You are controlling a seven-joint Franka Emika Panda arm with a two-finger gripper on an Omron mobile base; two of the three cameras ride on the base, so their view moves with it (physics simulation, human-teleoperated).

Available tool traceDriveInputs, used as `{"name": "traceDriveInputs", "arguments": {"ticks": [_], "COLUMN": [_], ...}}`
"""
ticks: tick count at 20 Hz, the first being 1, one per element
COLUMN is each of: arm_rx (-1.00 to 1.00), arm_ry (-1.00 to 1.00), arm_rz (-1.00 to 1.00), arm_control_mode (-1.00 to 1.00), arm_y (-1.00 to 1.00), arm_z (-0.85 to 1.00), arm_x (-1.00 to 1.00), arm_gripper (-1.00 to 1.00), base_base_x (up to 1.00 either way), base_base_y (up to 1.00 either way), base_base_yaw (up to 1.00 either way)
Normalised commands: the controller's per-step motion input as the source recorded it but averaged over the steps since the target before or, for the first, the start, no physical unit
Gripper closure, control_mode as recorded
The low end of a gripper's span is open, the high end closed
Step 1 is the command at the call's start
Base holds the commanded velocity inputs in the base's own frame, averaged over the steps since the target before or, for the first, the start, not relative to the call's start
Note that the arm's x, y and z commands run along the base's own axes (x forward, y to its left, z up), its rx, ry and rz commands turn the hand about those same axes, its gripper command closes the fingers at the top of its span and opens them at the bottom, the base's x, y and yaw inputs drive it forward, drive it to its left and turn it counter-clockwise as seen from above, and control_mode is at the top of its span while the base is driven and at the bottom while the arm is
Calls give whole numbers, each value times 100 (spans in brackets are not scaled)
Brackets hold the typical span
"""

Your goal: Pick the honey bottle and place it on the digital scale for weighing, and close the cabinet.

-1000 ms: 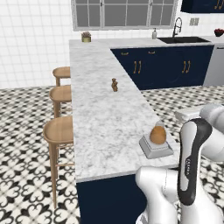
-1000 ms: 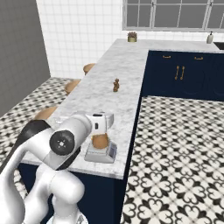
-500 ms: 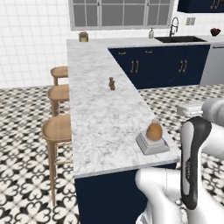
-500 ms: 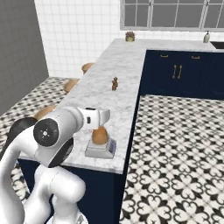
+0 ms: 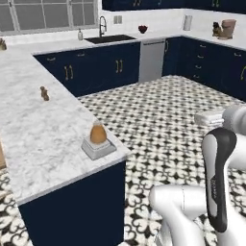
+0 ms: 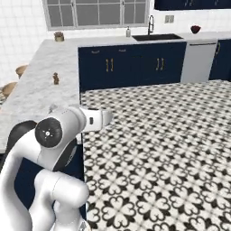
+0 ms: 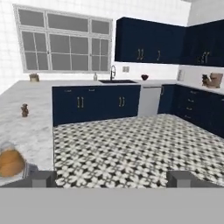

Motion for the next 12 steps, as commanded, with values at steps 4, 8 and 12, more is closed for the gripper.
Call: {"name": "traceDriveInputs", "arguments": {"ticks": [4, 8, 12], "arm_rx": [0, 0, 0], "arm_ry": [0, 0, 0], "arm_rz": [0, 0, 0], "arm_control_mode": [100, 100, 100], "arm_y": [0, 0, 0], "arm_z": [0, 0, 0], "arm_x": [0, 0, 0], "arm_gripper": [-100, -100, -100], "base_base_x": [0, 0, 0], "base_base_y": [0, 0, 0], "base_base_yaw": [-100, -100, -100]}}
